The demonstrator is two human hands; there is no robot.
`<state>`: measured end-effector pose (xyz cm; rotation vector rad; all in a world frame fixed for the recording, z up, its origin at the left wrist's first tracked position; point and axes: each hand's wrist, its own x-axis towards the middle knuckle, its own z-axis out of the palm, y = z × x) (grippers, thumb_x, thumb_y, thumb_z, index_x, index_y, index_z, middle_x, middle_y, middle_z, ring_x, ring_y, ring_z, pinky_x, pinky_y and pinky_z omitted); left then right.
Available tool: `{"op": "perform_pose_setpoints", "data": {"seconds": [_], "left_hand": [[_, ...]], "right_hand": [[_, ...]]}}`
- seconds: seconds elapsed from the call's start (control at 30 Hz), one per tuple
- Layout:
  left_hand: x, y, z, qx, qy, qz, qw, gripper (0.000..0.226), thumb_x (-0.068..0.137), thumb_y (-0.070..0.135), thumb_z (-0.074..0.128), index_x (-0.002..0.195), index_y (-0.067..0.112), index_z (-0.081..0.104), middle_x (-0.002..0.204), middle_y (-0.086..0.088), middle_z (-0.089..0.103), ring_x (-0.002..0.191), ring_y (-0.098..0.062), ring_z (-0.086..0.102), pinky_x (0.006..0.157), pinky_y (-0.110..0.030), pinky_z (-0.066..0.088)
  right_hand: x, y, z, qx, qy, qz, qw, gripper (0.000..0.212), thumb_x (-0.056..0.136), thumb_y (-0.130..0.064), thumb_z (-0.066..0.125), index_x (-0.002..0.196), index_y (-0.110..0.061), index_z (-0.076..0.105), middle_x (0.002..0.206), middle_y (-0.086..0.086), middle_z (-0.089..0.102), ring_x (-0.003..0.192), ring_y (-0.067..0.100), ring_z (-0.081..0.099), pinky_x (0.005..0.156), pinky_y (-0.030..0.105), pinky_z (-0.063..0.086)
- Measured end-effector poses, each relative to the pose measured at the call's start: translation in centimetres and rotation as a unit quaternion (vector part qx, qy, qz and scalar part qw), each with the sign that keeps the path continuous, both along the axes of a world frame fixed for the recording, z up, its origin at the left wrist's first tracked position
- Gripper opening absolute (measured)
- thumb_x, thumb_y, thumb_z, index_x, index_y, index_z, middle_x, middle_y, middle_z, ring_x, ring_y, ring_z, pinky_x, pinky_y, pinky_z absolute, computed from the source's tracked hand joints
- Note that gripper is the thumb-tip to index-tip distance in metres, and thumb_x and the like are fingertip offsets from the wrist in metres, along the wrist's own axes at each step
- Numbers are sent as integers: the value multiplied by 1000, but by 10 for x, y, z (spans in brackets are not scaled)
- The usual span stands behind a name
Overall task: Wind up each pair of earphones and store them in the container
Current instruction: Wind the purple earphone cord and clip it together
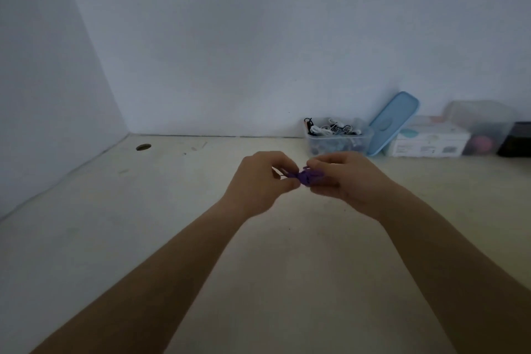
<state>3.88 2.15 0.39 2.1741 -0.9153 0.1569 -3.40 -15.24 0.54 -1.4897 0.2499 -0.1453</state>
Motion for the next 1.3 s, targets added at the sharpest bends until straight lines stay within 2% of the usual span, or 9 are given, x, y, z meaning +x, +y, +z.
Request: {"op": "perform_pose_setpoints", "data": {"seconds": [0.27,0.47,0.63,0.73,0.83,0.97,1.13,1.23,1.3], "left_hand": [[60,-99,28,-33,-18,-26,999,14,75,17,81,86,23,75,84,13,68,69,1,56,65,-14,42],[114,-173,32,-1,-27,-8,1000,13,79,23,78,84,31,70,89,12,67,74,-2,57,69,-20,44],[142,-194,26,82,-19,-14,996,21,77,36,80,93,29,68,98,11,64,87,-10,62,77,-29,52],[154,-195,20,20,4,-27,999,10,87,32,71,95,26,72,97,12,68,83,-7,63,77,-25,51],[153,-198,15,3,-13,-38,999,9,92,24,65,93,25,74,94,12,69,75,0,59,73,-22,48],[142,-208,5,28,-31,-46,998,7,92,27,64,96,30,69,95,8,67,82,-9,60,81,-33,54],[127,-215,-4,64,-127,-28,989,44,94,34,58,136,41,46,109,5,59,101,-16,53,82,-36,51],[121,-217,-9,78,-179,-15,981,29,95,33,55,122,38,64,106,5,62,99,-19,54,75,-32,49],[123,-216,-13,92,-186,14,978,23,95,33,53,108,34,73,103,5,64,97,-20,54,74,-31,47]], "right_hand": [[41,-87,31,-10,-37,-76,996,21,89,-9,70,109,-2,69,97,14,76,83,20,74,70,27,60],[96,-147,41,-133,-28,-137,981,22,89,-8,71,110,-1,69,94,16,74,82,23,73,75,30,62],[127,-180,41,-430,32,-145,890,30,90,-20,69,119,-13,71,113,1,72,102,16,66,93,27,50],[129,-186,42,-451,5,-143,881,27,94,-14,60,119,-14,71,118,1,71,107,13,65,94,24,47],[124,-186,42,-444,-17,-166,881,26,94,-7,54,108,-17,73,103,-4,73,99,11,67,86,18,48],[103,-190,44,-463,-80,-258,844,27,91,-4,53,98,-19,74,93,-6,72,85,8,64,74,9,42],[81,-198,42,-551,-59,-361,750,30,90,-13,58,119,-15,65,123,11,58,113,27,51,91,30,39],[77,-200,38,-562,56,-354,746,48,89,-22,61,135,-10,52,132,19,49,119,36,44,95,42,40],[78,-203,34,-527,79,-334,778,53,87,-24,63,135,-6,47,126,20,51,108,31,48,86,39,41]]}}
